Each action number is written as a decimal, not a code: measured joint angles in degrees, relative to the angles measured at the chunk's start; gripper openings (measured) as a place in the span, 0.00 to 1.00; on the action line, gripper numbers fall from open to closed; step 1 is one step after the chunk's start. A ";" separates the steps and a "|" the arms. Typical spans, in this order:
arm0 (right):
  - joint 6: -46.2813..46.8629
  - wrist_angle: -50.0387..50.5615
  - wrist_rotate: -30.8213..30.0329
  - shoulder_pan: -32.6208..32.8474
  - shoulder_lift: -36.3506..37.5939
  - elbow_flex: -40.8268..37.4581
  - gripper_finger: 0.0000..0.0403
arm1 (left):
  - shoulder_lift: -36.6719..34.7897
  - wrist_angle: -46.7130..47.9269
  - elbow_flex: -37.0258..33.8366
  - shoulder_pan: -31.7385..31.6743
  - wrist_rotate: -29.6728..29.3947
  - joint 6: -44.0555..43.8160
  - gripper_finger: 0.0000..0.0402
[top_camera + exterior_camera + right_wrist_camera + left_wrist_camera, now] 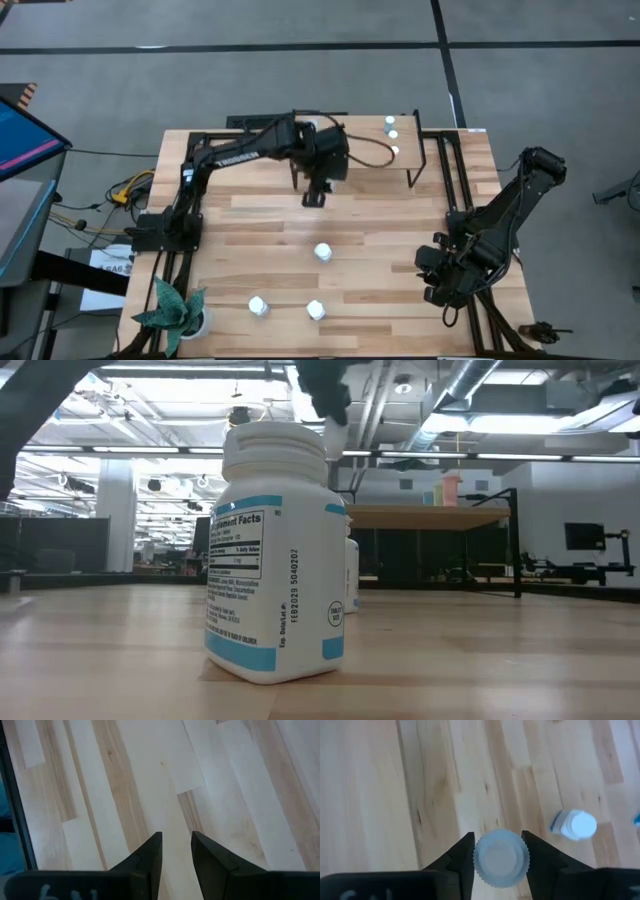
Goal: Pick and place medicine bottles onto shelf by color
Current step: Put the white small pill bottle on the shelf
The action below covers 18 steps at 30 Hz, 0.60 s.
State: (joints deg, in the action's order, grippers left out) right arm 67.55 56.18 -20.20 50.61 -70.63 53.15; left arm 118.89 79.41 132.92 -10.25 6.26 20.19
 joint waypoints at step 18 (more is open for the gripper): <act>0.00 0.00 -5.20 0.00 0.00 0.00 0.31 | -1.04 7.71 -0.02 -11.45 8.24 7.93 0.29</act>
State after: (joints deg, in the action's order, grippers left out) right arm 67.55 56.18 -25.40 50.61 -70.63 53.15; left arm 117.84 87.12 132.90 -21.70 14.50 28.12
